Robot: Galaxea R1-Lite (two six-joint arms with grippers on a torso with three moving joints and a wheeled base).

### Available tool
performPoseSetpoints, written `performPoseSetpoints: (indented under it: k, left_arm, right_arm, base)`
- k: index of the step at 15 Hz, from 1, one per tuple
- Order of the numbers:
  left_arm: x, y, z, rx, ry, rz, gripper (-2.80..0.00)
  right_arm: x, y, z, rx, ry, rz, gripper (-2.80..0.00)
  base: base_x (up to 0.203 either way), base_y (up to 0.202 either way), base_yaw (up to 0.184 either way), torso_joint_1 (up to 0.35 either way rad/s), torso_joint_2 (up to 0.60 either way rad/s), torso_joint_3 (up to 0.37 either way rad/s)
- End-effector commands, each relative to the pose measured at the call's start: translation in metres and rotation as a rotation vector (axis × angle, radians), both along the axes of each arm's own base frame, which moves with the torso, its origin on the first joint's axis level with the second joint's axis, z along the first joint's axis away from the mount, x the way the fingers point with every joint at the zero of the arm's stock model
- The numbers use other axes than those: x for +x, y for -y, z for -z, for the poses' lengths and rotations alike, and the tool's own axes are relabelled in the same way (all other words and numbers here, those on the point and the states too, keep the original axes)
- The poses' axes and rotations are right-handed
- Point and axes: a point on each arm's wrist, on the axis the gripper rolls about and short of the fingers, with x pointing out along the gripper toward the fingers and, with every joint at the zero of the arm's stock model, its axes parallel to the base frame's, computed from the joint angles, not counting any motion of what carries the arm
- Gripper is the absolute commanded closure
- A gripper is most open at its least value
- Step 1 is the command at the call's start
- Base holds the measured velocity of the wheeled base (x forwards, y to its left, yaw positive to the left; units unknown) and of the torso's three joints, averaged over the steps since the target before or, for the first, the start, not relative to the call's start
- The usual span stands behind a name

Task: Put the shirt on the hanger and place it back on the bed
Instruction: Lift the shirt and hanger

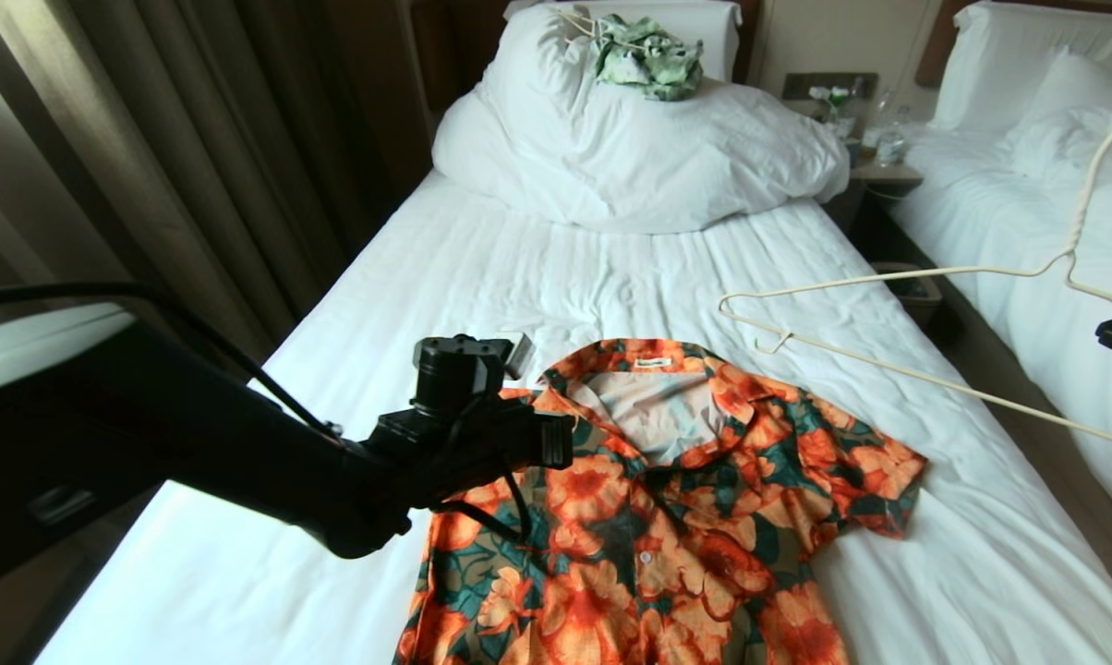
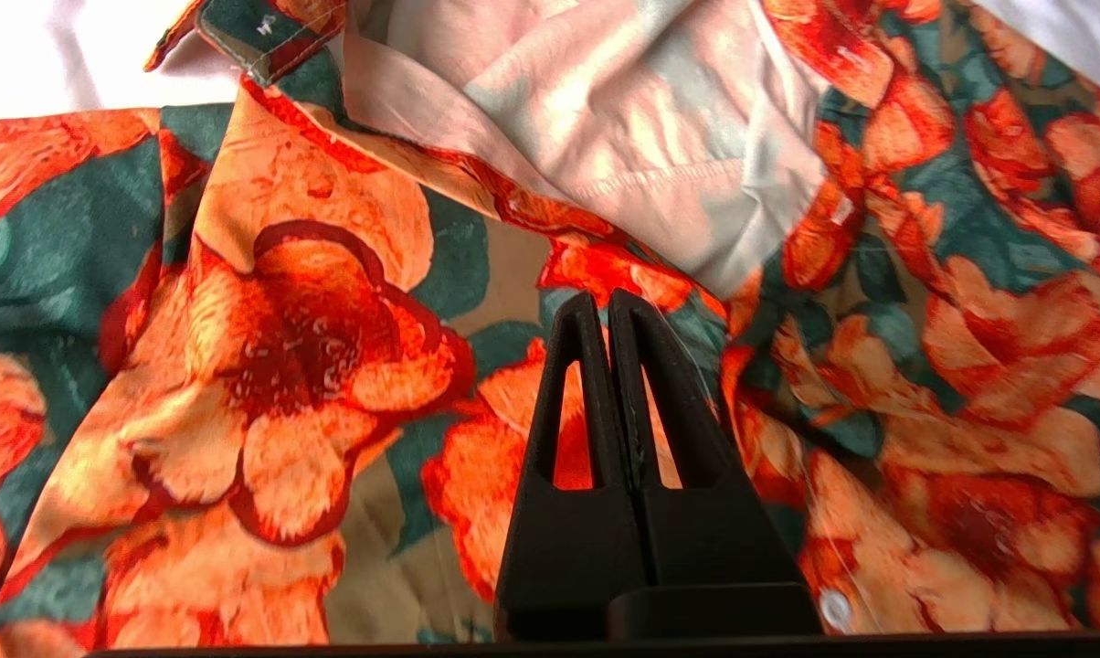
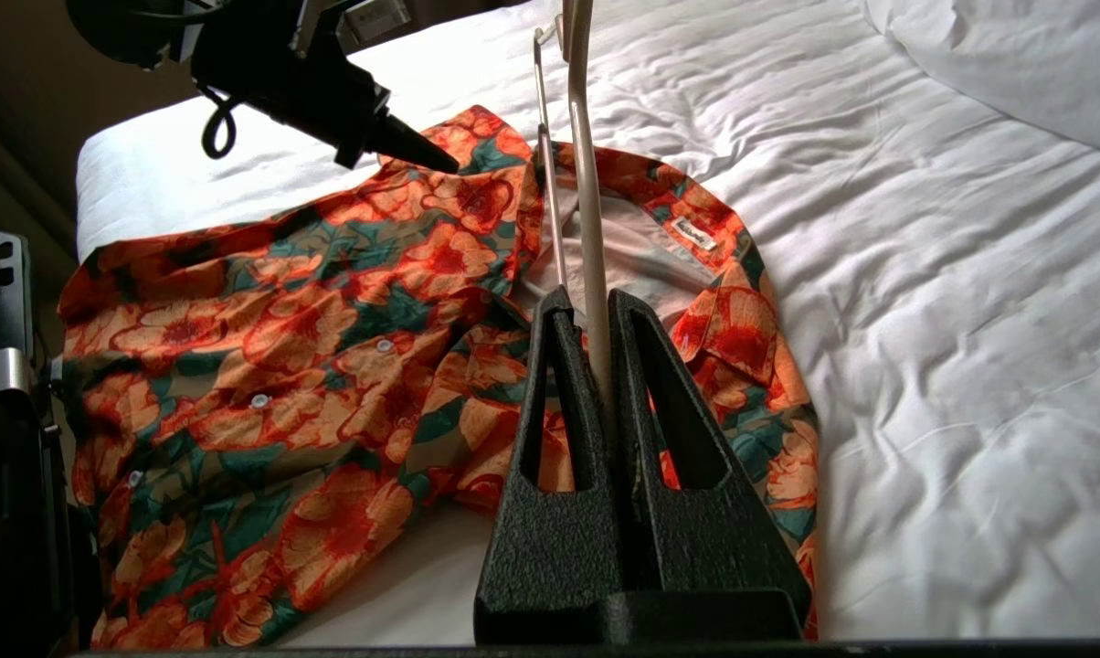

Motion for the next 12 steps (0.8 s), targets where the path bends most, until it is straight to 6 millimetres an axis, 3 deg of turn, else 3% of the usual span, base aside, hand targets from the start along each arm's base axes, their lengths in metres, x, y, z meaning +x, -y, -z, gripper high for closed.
performPoseSetpoints:
  k: [1, 2, 5, 12]
  left_arm:
    - [0.024, 0.016, 0.029, 0.035, -0.016, -0.027, -0.25]
    - [0.034, 0.018, 0.032, 0.045, 0.005, -0.052, -2.8]
    - [0.059, 0.018, 0.035, 0.054, 0.051, -0.121, -2.8]
    - [0.069, 0.017, 0.038, 0.075, 0.031, -0.156, -2.8]
  right_arm:
    - [-0.001, 0.002, 0.001, 0.007, 0.002, 0.004, 0.0]
    - [-0.002, 0.004, 0.001, 0.009, 0.003, 0.007, 0.0]
    - [-0.004, 0.002, 0.004, 0.014, -0.004, 0.008, 0.0]
    - [-0.005, 0.001, 0.003, 0.013, -0.002, 0.005, 0.0]
  base:
    - [0.0, 0.0, 0.0, 0.0, 0.0, 0.0]
    - [0.0, 0.0, 0.0, 0.0, 0.0, 0.0]
    - [0.0, 0.0, 0.0, 0.0, 0.0, 0.0]
    - [0.0, 0.0, 0.0, 0.0, 0.0, 0.0]
